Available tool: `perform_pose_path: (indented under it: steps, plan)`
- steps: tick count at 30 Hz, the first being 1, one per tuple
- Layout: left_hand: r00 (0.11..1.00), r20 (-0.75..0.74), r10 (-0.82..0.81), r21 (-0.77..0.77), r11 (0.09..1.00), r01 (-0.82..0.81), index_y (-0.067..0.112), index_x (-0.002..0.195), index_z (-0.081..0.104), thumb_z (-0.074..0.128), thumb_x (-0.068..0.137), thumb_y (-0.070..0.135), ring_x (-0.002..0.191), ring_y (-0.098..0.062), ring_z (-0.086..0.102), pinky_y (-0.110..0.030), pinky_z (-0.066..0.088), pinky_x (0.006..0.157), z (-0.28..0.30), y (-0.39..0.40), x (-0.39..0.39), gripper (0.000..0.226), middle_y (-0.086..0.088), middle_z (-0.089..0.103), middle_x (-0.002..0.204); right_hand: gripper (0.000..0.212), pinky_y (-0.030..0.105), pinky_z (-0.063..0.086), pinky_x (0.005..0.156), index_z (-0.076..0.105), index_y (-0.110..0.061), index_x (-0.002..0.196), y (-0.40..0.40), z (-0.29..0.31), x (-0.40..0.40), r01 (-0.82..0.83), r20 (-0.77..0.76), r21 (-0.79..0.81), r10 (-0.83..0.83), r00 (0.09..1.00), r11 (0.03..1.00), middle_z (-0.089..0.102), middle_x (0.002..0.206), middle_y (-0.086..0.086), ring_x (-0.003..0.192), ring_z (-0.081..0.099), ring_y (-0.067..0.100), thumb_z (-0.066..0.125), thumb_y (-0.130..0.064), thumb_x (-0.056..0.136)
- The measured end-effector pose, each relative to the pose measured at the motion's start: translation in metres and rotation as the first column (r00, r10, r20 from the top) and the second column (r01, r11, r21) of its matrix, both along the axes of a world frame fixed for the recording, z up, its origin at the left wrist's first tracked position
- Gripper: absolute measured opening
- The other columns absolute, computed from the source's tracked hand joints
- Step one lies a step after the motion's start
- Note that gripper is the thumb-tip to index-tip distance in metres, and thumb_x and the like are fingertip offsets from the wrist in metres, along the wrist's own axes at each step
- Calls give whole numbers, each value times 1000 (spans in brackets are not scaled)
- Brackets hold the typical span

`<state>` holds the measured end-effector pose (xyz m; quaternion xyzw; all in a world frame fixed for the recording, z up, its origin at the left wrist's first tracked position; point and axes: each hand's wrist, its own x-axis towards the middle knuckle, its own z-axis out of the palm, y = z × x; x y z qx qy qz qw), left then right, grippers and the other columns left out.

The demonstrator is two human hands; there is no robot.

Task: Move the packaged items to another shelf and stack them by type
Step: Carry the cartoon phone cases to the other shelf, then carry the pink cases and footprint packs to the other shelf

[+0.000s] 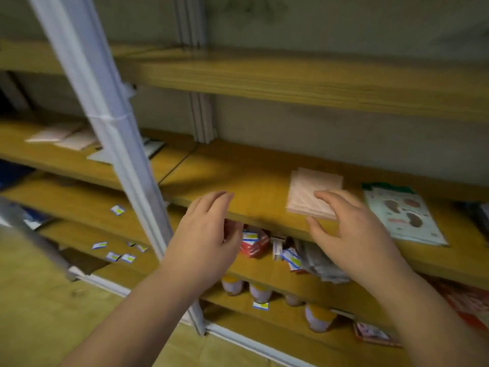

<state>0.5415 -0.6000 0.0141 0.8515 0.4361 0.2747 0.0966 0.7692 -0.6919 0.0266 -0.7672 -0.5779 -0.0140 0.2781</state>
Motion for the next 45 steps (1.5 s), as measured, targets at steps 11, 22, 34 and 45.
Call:
perform_pose_path:
  steps: [11,22,34,45]
  plan:
    - [984,7,180,10,984,-180,24,148,43,51,95,44,138,-7,35,-23,27,110,4,59,-209,58,9,48,148,53,24,42,91,51,-31,140,102,0,-195,-201,-1,-25,201,980,979,53,137,-15,119,49,5,60,-49,91]
    - [943,32,332,-82,941,-328,28,144,47,44,89,54,131,-5,41,-21,33,103,-17,144,-291,61,13,50,143,51,16,30,101,49,-28,143,233,-16,-314,-473,-32,21,473,880,881,50,142,-14,125,40,-4,57,-44,94]
    - [908,22,418,-78,906,-415,30,144,46,51,92,48,129,-7,44,-23,36,100,-4,284,-356,55,14,51,140,51,30,38,107,54,-16,140,382,-12,-397,-471,-82,52,474,877,880,56,140,-1,129,47,15,56,-36,94]
    - [976,14,218,-153,965,-213,29,142,51,55,94,42,130,-19,48,-32,40,101,-17,467,-423,50,7,55,144,45,28,37,104,61,-13,132,481,-14,-452,-257,-83,-32,254,964,966,62,130,3,121,55,21,65,-29,90]
